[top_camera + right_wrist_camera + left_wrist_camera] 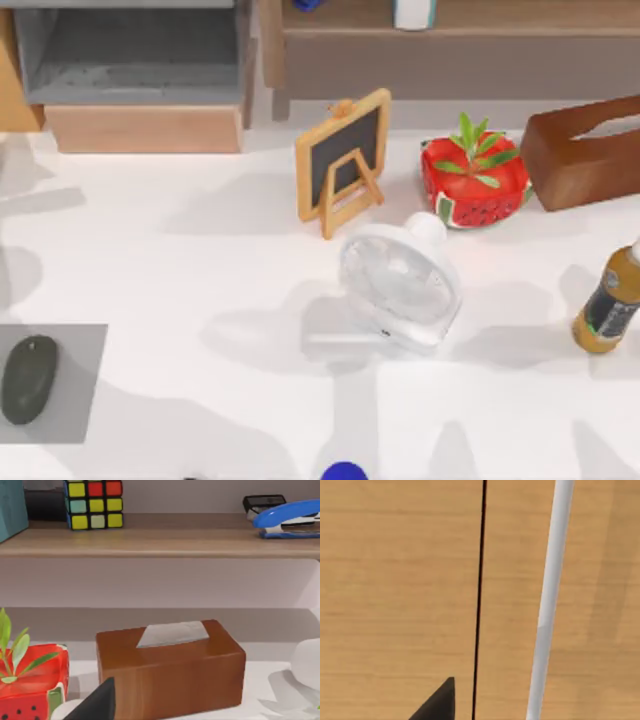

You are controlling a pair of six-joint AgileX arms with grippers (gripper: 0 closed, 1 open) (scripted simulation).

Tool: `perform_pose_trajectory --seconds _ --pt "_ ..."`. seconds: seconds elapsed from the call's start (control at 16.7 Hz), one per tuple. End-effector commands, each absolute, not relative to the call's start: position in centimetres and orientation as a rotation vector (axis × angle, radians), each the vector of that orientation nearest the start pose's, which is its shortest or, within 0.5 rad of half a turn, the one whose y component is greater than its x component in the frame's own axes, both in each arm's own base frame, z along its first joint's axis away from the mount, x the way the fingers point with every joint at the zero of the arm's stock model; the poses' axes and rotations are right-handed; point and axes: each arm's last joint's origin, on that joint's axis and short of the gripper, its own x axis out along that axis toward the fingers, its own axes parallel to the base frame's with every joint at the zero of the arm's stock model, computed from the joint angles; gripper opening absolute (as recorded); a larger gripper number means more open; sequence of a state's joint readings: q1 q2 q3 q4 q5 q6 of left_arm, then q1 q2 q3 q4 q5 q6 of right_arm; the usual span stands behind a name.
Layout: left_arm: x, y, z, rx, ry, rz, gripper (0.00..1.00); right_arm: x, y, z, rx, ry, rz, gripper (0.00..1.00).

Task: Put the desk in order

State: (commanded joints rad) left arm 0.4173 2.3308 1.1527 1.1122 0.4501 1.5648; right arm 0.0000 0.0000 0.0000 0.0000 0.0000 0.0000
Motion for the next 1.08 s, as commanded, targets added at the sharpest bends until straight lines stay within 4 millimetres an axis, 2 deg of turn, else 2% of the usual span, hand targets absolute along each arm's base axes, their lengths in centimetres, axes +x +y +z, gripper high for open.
perform_pose_trajectory --seconds 0.24,0.54,0.66,0.72,0.84,0.96,1.08 --pt "39.6 17.6 7.7 1.525 0.048 -0.053 1.0 10.6 -0.1 16.0 0.0 0.0 0.0 1.0" --pt "39.6 17.4 7.5 1.523 0.049 -0.06 1.0 10.6 -0.1 16.0 0.0 0.0 0.0 1.0" --pt "39.8 16.1 8.4 1.506 0.031 -0.042 1.0 10.6 -0.1 16.0 0.0 0.0 0.0 1.0" --pt "40.1 14.9 9.3 1.487 0.012 -0.025 1.0 10.6 -0.1 16.0 0.0 0.0 0.0 1.0" --pt "40.6 11.2 11.3 1.417 -0.039 0.007 1.0 10.6 -0.1 16.0 0.0 0.0 0.0 1.0" --pt "40.8 6.0 13.0 1.299 -0.092 0.016 1.0 10.6 -0.1 16.0 0.0 0.0 0.0 1.0" --pt "40.3 -0.2 14.0 1.141 -0.127 -0.009 1.0 10.6 -0.1 16.0 0.0 0.0 0.0 1.0"
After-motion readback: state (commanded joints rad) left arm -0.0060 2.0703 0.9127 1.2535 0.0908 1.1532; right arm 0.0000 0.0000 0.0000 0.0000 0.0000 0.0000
